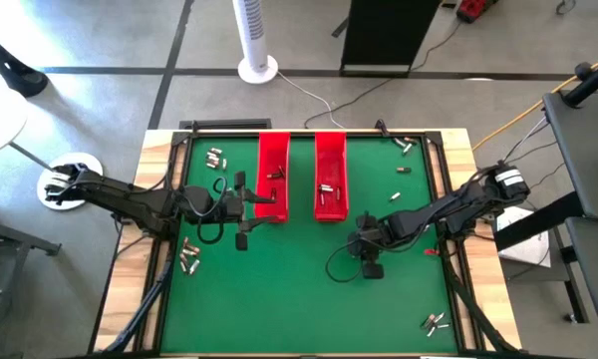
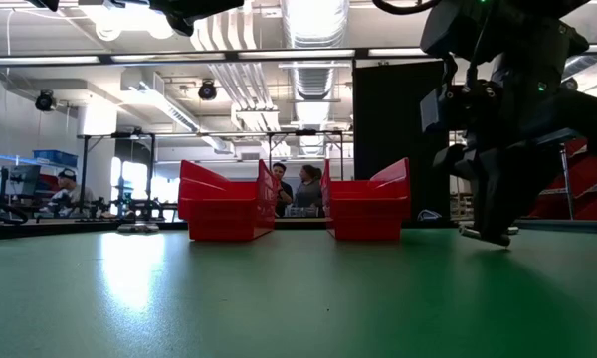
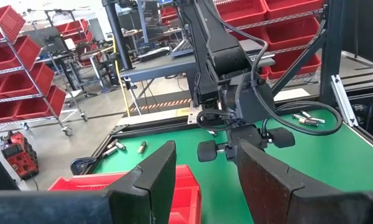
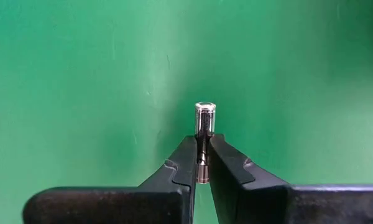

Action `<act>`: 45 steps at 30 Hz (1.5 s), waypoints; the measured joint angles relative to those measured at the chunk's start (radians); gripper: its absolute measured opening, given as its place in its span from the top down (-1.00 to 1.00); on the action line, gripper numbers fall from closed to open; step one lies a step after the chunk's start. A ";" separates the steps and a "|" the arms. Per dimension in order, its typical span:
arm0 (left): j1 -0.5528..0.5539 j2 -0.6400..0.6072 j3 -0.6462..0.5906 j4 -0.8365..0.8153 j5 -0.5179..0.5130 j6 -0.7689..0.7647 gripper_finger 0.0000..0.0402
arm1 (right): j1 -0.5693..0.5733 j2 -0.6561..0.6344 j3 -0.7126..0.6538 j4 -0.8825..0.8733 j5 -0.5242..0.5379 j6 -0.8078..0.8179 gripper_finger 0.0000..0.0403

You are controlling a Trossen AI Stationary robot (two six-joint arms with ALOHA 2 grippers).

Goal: Sort batteries
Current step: Put the silver battery into the right red bin

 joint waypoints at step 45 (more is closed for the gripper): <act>0.000 -0.001 0.000 0.012 0.000 -0.003 0.26 | 0.084 0.121 -0.311 0.901 0.258 0.088 0.67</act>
